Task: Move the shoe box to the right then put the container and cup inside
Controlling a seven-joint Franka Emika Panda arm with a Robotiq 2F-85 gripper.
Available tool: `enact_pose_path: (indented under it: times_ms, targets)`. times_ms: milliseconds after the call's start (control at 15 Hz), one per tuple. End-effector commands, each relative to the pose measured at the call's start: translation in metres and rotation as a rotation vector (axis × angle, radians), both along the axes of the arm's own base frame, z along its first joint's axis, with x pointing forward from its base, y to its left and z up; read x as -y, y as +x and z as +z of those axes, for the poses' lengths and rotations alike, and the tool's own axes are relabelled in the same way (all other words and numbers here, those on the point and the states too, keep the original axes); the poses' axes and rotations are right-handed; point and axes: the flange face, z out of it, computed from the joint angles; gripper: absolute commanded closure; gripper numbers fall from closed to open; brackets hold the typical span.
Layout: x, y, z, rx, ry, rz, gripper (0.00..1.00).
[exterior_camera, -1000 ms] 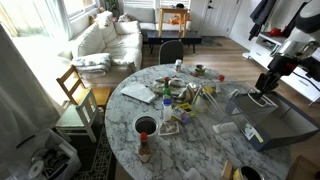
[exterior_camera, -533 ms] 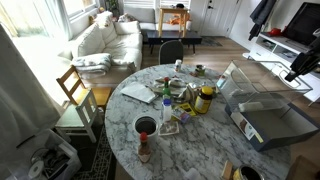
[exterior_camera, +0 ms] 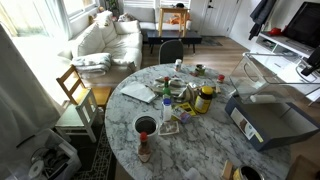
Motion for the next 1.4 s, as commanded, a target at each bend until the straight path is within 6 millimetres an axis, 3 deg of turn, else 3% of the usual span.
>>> enact_pose_path:
  times_ms: [0, 333, 600, 1000, 1333]
  targets:
    - [0.023, -0.002, -0.004, -0.043, -0.007, -0.007, 0.99]
    - [0.088, -0.017, -0.015, -0.118, -0.081, -0.061, 0.99]
    - [0.118, -0.017, -0.035, -0.195, -0.133, -0.072, 0.99]
    - [0.123, 0.002, -0.088, -0.269, -0.164, -0.031, 0.99]
    - [0.095, 0.024, -0.131, -0.311, -0.098, 0.067, 0.99]
